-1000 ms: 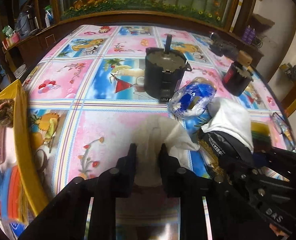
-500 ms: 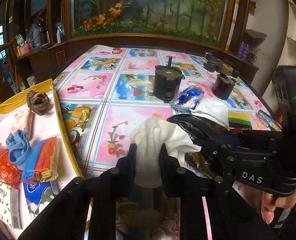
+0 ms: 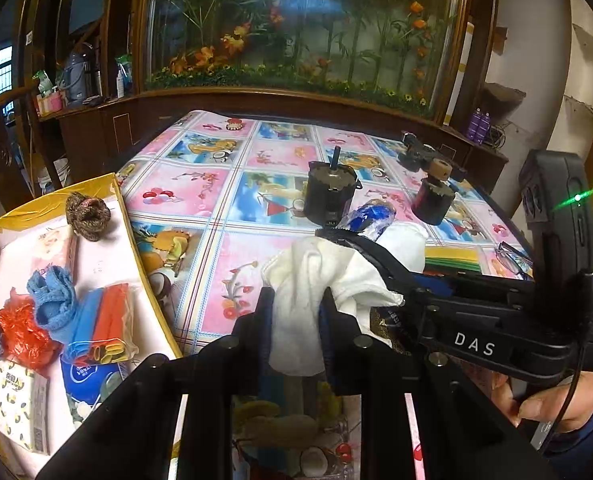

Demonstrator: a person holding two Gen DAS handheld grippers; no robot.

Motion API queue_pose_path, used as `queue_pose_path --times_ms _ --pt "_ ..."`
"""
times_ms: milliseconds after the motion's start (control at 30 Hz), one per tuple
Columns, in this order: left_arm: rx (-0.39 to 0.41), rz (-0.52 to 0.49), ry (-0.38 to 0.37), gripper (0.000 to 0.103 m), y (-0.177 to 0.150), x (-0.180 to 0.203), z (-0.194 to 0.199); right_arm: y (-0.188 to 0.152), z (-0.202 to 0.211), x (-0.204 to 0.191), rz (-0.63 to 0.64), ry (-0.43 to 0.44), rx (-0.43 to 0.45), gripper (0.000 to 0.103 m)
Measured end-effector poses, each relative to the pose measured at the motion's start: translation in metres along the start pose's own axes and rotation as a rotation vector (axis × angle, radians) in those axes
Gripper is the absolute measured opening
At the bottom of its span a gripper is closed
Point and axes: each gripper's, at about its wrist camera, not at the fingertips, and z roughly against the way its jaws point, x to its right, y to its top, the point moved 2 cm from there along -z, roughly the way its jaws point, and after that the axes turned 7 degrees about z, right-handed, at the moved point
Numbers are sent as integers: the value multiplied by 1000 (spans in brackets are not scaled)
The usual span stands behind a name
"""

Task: Organize soft objects
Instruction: 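Carry the white cloth and black packet over the tray with both tools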

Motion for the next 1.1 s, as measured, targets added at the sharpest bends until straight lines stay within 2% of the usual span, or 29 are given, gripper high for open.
queue_pose_path --times_ms 267,633,933,1100 --pt "29 35 7 21 3 -17 19 0 5 4 -22 4 22 28" --pt "84 131 40 21 16 -71 44 2 7 -4 -23 53 41 29" --pt "95 228 96 21 28 -145 68 16 -2 -62 -10 194 36 29" --pt "49 258 131 21 37 -191 69 41 -22 -113 49 241 -7 29"
